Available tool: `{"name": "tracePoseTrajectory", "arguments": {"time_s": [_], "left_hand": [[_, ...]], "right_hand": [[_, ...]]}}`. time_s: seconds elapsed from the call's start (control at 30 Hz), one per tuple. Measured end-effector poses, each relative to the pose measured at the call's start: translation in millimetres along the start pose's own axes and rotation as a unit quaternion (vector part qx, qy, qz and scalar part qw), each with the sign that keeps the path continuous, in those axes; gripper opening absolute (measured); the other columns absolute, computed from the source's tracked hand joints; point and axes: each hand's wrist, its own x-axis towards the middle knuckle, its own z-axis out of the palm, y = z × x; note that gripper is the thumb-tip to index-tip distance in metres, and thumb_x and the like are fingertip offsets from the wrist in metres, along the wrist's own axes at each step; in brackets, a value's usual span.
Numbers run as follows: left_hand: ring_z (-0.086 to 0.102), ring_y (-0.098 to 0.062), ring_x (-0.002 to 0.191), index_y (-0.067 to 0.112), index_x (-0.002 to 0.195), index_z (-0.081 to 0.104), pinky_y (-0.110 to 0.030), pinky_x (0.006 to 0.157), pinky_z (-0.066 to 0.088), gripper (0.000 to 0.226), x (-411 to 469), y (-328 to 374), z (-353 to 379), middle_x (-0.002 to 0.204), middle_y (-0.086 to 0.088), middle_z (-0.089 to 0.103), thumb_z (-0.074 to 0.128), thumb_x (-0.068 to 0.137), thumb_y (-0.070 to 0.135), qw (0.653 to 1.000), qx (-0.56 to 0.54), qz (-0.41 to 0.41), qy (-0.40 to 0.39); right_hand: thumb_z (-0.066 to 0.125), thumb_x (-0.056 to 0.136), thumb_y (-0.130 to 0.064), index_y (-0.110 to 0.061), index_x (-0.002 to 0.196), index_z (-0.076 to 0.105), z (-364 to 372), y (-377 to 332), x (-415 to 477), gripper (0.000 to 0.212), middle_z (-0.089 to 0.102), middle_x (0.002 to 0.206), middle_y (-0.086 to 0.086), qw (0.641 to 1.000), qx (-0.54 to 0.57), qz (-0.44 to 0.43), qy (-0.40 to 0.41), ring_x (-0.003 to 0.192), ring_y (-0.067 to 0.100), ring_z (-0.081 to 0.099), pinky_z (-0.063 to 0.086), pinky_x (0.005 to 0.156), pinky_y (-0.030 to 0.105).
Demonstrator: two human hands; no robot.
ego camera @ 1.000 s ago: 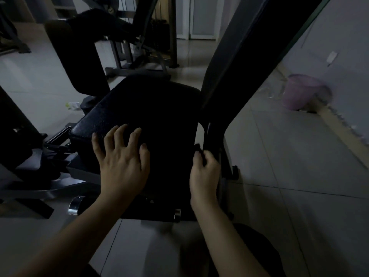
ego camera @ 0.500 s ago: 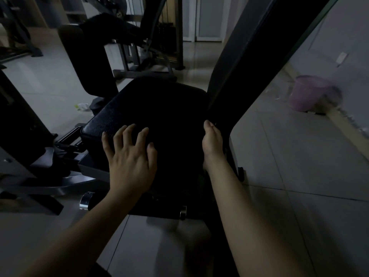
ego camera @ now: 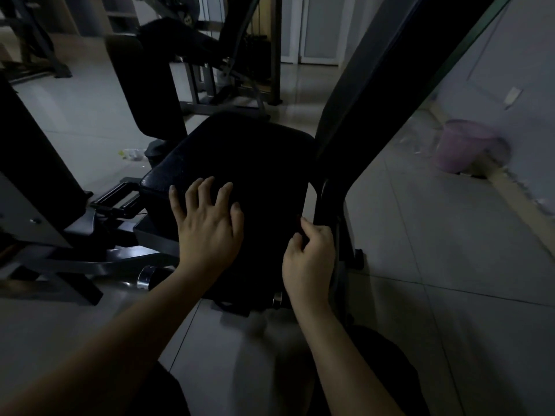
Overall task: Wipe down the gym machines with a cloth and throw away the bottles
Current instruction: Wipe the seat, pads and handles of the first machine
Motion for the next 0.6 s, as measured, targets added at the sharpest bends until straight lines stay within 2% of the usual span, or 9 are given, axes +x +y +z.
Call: {"name": "tracePoseTrajectory", "arguments": {"time_s": [0.1,0.23,0.27,0.33,0.4,0.47,0.53,0.57,0.6], "left_hand": [[0.025,-0.030,0.149,0.020,0.144,0.050,-0.062,0.122,0.002,0.052,0,-1,3,0.151,-0.013,0.042,0.027,0.102,0.043,1.000,0.000,-0.003,-0.001],[0.028,-0.029,0.148,0.021,0.141,0.055,-0.055,0.124,0.001,0.058,0,-10,-2,0.151,-0.011,0.044,0.028,0.099,0.051,0.997,-0.072,0.000,-0.017],[0.033,-0.027,0.145,0.022,0.134,0.061,-0.053,0.125,0.007,0.053,-4,-13,-8,0.148,-0.008,0.047,0.034,0.098,0.051,0.991,-0.132,-0.007,0.002],[0.047,-0.021,0.131,0.024,0.114,0.071,-0.050,0.117,0.030,0.039,-17,-22,-30,0.134,-0.001,0.053,0.043,0.097,0.047,0.956,-0.271,-0.090,0.069],[0.059,-0.015,0.112,0.033,0.101,0.070,-0.050,0.102,0.047,0.032,-32,-25,-55,0.117,0.005,0.060,0.045,0.096,0.052,0.897,-0.395,-0.184,0.073],[0.068,-0.012,0.104,0.044,0.108,0.067,-0.050,0.097,0.053,0.033,-38,-22,-75,0.111,0.009,0.070,0.045,0.096,0.066,0.820,-0.514,-0.248,-0.039],[0.071,-0.012,0.107,0.044,0.121,0.066,-0.047,0.103,0.051,0.039,-37,-22,-85,0.116,0.008,0.074,0.044,0.096,0.065,0.695,-0.650,-0.282,-0.124],[0.071,-0.014,0.109,0.037,0.126,0.067,-0.046,0.104,0.050,0.040,-34,-25,-91,0.119,0.003,0.074,0.044,0.100,0.058,0.623,-0.707,-0.305,-0.136],[0.072,-0.019,0.109,0.027,0.128,0.066,-0.045,0.101,0.051,0.038,-30,-30,-97,0.118,-0.004,0.075,0.044,0.103,0.046,0.575,-0.738,-0.325,-0.137]], "right_hand": [[0.056,0.095,-0.002,-0.014,0.111,0.068,2,-13,-18,0.024,0.052,0.099,-0.002,0.998,-0.005,-0.051,0.022,0.079,-0.001,0.056,0.045,0.066,0.011],[0.055,0.092,0.004,-0.011,0.102,0.068,18,-65,-42,0.022,0.059,0.102,-0.001,0.989,0.086,-0.105,-0.058,0.089,-0.004,0.058,0.044,0.074,0.005],[0.055,0.092,0.002,-0.012,0.102,0.068,20,-75,-37,0.022,0.062,0.104,-0.001,0.988,0.108,-0.087,-0.066,0.092,-0.005,0.059,0.044,0.076,0.006],[0.057,0.092,-0.004,-0.017,0.104,0.070,24,-93,-15,0.022,0.067,0.104,-0.002,0.985,0.149,-0.017,-0.089,0.094,-0.002,0.062,0.047,0.079,0.010],[0.056,0.093,-0.006,-0.017,0.104,0.071,30,-109,4,0.021,0.072,0.101,0.001,0.944,0.284,0.081,-0.150,0.093,0.009,0.067,0.053,0.081,0.022],[0.049,0.094,-0.004,-0.008,0.103,0.069,43,-124,5,0.023,0.072,0.099,0.008,0.862,0.427,0.151,-0.227,0.095,0.020,0.068,0.054,0.089,0.034],[0.044,0.093,-0.004,-0.006,0.099,0.069,59,-136,-1,0.025,0.072,0.098,0.012,0.810,0.483,0.172,-0.284,0.098,0.024,0.068,0.051,0.095,0.039],[0.044,0.092,-0.005,-0.006,0.097,0.069,66,-140,-2,0.026,0.072,0.098,0.014,0.795,0.489,0.174,-0.314,0.098,0.025,0.068,0.050,0.096,0.040],[0.044,0.092,-0.006,-0.005,0.096,0.070,72,-144,-1,0.026,0.072,0.099,0.016,0.786,0.483,0.171,-0.347,0.098,0.027,0.068,0.050,0.097,0.042]]}}
